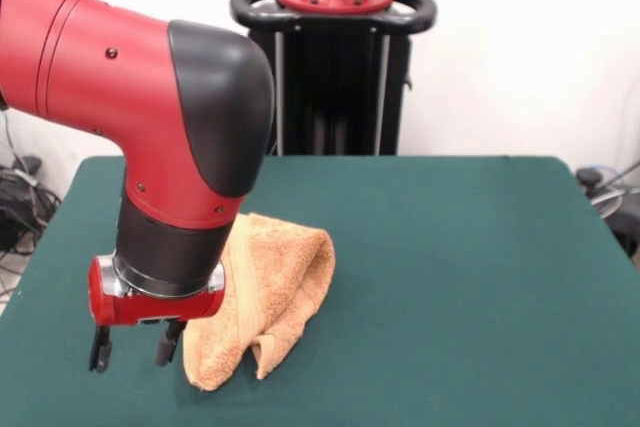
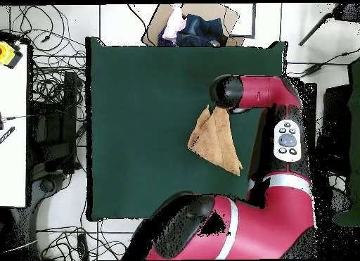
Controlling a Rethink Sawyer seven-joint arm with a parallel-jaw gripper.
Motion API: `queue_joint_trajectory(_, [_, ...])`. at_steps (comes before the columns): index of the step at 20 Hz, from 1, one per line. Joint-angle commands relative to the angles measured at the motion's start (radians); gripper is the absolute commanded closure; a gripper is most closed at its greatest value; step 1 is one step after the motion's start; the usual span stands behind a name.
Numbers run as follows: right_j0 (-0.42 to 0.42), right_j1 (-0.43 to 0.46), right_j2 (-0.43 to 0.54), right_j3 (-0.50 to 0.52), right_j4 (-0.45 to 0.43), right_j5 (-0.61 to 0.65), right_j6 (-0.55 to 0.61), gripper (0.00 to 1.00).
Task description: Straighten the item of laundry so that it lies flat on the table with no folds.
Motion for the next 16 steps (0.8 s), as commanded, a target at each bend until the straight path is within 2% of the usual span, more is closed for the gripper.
queue_joint_trajectory(1, [-0.031, 0.000, 0.049, 0.175, -0.076, -0.082, -0.113, 0.00])
queue_joint_trajectory(8, [-0.023, -0.020, 0.021, 0.198, -0.122, -0.107, -0.107, 0.00])
queue_joint_trajectory(16, [0.027, -0.015, -0.027, 0.154, -0.208, -0.099, -0.034, 0.00])
